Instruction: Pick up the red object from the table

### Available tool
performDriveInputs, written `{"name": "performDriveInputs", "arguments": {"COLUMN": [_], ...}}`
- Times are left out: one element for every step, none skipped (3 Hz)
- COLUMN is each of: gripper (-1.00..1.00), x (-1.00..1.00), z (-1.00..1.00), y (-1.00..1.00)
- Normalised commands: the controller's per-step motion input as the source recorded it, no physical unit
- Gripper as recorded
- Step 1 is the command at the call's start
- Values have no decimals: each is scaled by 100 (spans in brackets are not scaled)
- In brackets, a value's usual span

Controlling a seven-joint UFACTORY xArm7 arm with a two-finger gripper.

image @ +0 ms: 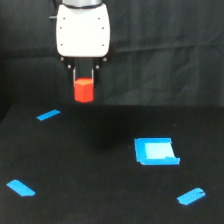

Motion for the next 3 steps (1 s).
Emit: {"name": "performDriveInputs", "arguments": {"gripper": [-99, -100, -98], "x": [-2, 0, -1], "z": [-4, -7, 8], "y": [-5, -4, -4]}}
